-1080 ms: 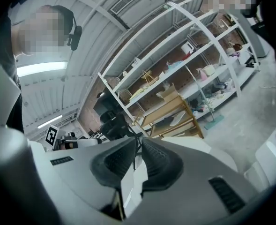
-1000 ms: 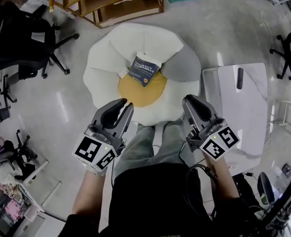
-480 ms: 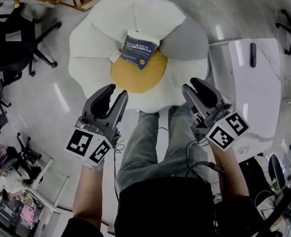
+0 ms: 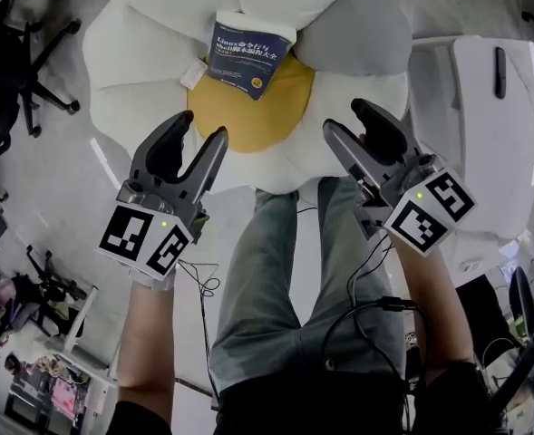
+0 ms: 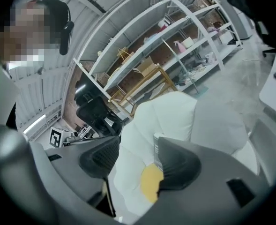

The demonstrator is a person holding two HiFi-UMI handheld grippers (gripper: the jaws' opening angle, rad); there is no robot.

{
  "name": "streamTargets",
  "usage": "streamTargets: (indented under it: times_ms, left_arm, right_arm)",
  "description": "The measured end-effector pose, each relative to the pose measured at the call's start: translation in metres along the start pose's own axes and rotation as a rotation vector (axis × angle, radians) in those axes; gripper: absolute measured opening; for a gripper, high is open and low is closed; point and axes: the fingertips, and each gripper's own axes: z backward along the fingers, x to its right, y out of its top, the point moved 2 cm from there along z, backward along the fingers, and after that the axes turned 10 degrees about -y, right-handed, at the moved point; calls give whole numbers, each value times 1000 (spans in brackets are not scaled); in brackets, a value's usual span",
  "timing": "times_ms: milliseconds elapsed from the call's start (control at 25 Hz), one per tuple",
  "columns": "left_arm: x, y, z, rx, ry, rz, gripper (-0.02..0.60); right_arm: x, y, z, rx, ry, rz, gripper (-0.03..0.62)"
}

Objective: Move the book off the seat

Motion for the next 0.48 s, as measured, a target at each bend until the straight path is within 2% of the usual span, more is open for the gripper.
streamTargets:
  times_ms: [160,480]
  left_arm:
    - [-32,-32,-20,-42,-16,-15,222]
    - [-88,-64,-57,-68,-43,-63,271]
  right_arm:
    - [14,-31,-33,-38,-15,-1,268]
    - [37,-77,-100,-64,-39,24,301]
